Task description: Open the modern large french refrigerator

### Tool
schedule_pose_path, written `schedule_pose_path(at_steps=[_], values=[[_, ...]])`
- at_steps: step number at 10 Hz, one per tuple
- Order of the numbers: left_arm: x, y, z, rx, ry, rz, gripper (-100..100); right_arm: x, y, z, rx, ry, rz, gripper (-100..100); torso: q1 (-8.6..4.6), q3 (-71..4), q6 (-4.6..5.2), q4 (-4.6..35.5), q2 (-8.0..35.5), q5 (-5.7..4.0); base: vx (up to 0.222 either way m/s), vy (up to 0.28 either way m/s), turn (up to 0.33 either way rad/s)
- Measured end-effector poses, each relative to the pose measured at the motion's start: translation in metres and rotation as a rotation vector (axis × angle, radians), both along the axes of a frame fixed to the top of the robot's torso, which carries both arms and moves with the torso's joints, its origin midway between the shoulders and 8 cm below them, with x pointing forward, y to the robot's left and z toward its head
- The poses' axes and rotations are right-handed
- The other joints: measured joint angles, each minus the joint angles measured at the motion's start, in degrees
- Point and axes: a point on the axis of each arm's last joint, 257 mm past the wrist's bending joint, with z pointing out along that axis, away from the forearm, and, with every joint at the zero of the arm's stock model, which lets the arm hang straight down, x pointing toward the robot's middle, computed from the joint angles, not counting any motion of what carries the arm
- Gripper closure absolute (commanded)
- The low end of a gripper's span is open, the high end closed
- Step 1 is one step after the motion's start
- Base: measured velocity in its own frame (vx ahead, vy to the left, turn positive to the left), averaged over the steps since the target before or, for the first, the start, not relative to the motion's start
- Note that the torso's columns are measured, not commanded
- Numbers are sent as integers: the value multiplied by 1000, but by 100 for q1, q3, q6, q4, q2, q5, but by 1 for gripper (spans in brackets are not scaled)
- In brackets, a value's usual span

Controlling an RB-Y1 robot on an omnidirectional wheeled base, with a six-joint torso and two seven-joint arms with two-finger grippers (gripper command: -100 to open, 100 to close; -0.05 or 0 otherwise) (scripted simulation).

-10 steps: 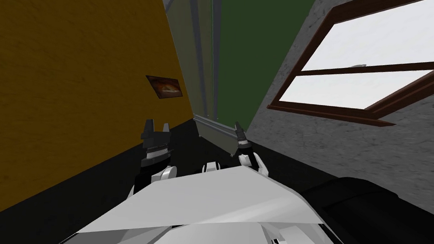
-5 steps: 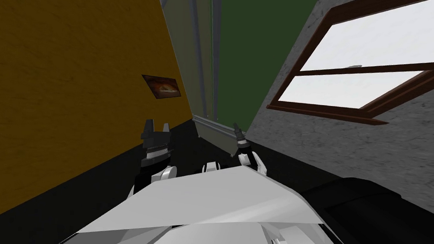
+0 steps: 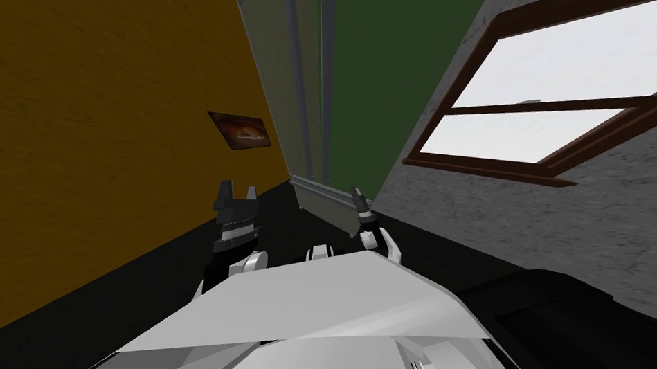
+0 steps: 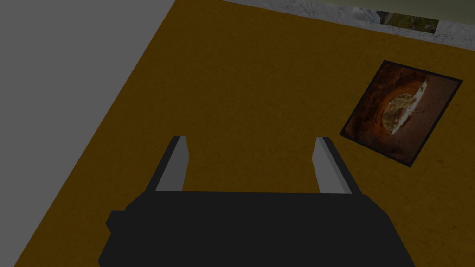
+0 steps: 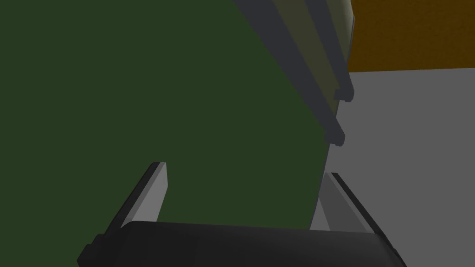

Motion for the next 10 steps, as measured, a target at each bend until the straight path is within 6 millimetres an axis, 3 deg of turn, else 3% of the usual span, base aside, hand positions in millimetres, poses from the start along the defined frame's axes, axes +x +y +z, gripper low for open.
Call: schedule_pose_path(at_steps=[10], values=[[0,0,0,0,0,0,0,20,1,-22,-228,-28,-111,-100,6,-4,1,-2,-9,1,36,28,-47]])
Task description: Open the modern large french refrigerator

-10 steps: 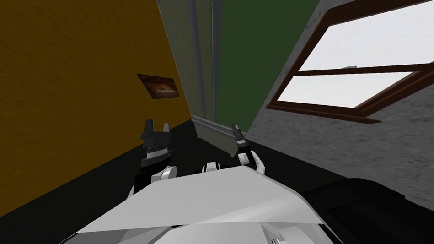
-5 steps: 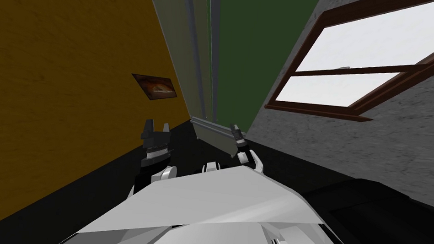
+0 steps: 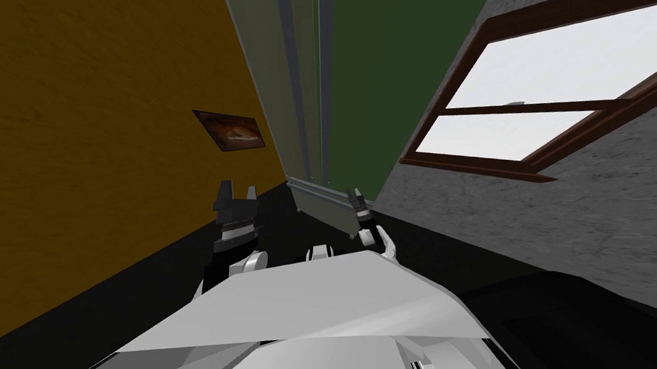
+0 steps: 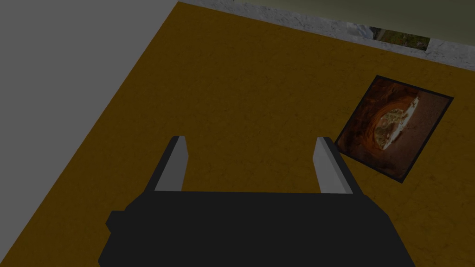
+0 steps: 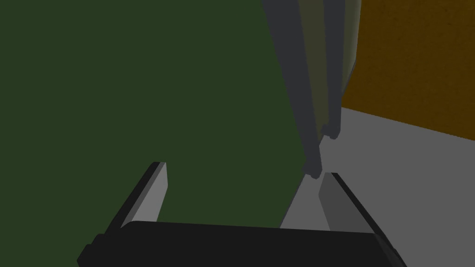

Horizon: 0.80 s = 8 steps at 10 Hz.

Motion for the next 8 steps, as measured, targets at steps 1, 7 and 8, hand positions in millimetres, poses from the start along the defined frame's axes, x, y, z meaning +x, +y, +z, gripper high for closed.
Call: schedule_pose_path(at_steps=[1,7,8], values=[[0,0,0,0,0,0,0,2,0,-2,-26,-5,-13,-100,0,-1,-2,-1,0,1,20,19,7],[0,0,0,0,0,0,0,14,0,-15,-161,-24,-85,-100,0,-2,-1,-1,-1,1,36,33,-50],[0,0,0,0,0,0,0,14,0,-16,-181,-29,-96,-100,-4,3,-2,1,6,-1,43,23,-102]])
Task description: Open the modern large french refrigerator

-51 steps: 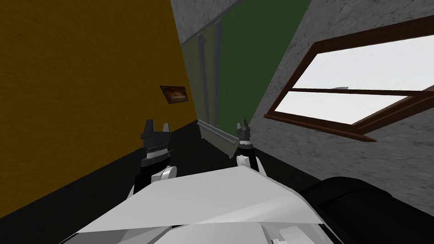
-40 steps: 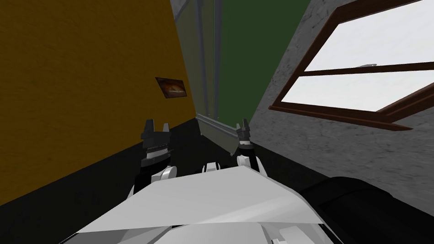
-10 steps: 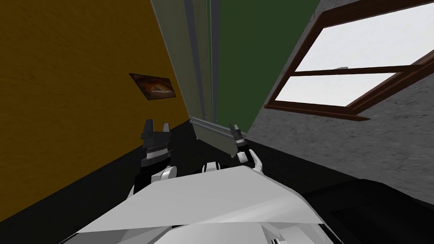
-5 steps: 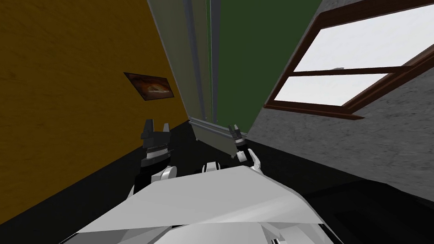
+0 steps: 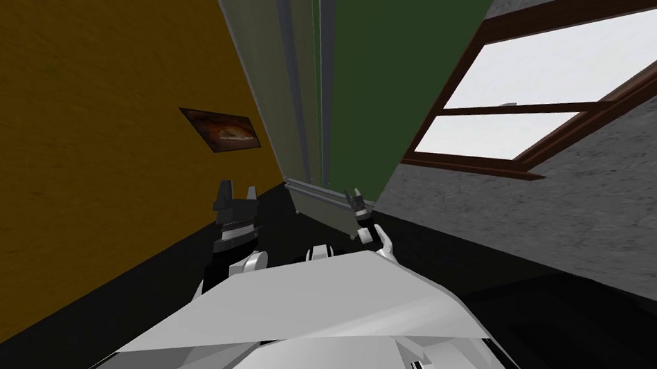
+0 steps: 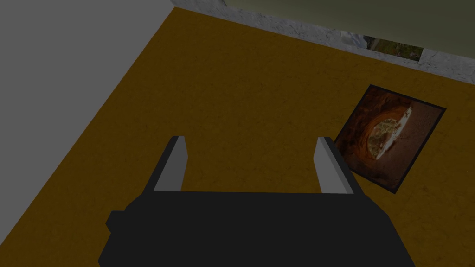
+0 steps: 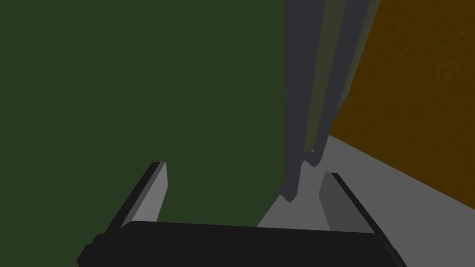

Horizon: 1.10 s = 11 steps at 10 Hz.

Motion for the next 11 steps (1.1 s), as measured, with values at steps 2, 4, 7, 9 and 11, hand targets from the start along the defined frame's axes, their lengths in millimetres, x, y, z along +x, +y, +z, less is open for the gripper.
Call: schedule_pose_path(at_steps=[2,4,7,9,11], values=[[0,0,0,0,0,0,0,6,1,-6,-48,-5,-25,-100,6,-4,0,-2,-6,1,33,28,-20],[0,0,0,0,0,0,0,8,0,-12,-92,-10,-49,-100,10,-3,2,-1,-6,2,44,49,-81],[0,0,0,0,0,0,0,15,1,-18,-159,-19,-86,-100,1,-2,2,-1,-5,-1,34,31,-47],[0,0,0,0,0,0,0,18,1,-21,-205,-27,-111,-100,1,-1,0,0,-1,0,31,33,-47],[0,0,0,0,0,0,0,24,1,-28,-252,-30,-136,-100,7,-3,0,-1,-5,2,28,32,-27]])
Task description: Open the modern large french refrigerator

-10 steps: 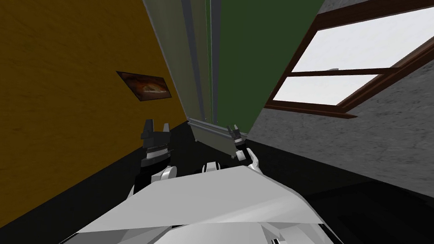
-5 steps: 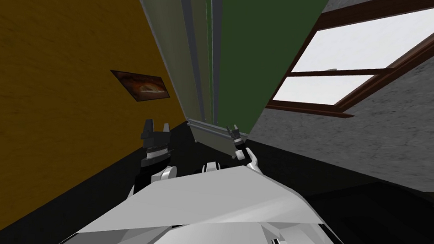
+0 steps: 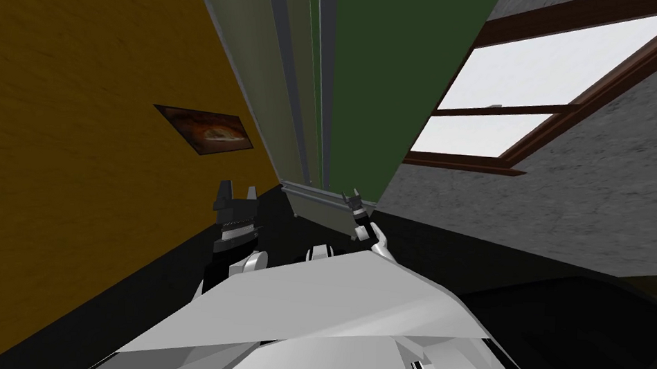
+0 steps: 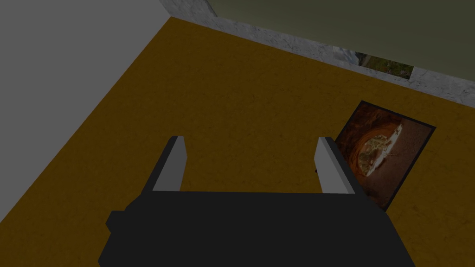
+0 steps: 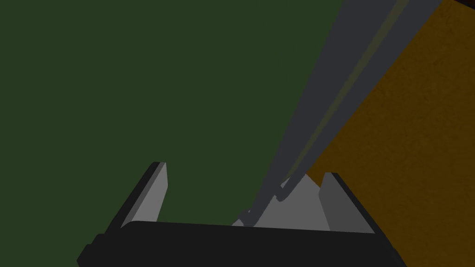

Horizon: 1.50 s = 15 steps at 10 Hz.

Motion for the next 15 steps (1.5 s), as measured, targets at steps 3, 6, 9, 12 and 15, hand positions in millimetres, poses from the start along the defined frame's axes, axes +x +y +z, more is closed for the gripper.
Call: schedule_pose_path(at_steps=[3,6,9,12,15], values=[[0,0,0,0,0,0,0,6,0,-9,-67,-7,-36,-100,-1,-3,0,-1,-4,0,37,31,-50],[0,0,0,0,0,0,0,11,1,-17,-134,-13,-72,-100,1,1,0,0,1,0,28,36,-47],[0,0,0,0,0,0,0,17,2,-24,-199,-19,-106,-100,-2,-2,0,-1,-3,-1,32,34,-49],[0,0,0,0,0,0,0,22,3,-32,-263,-24,-139,-100,0,-1,-1,0,-1,-1,31,31,-46],[0,0,0,0,0,0,0,28,6,-39,-326,-29,-171,-100,0,-1,0,0,-2,0,30,37,-48]])
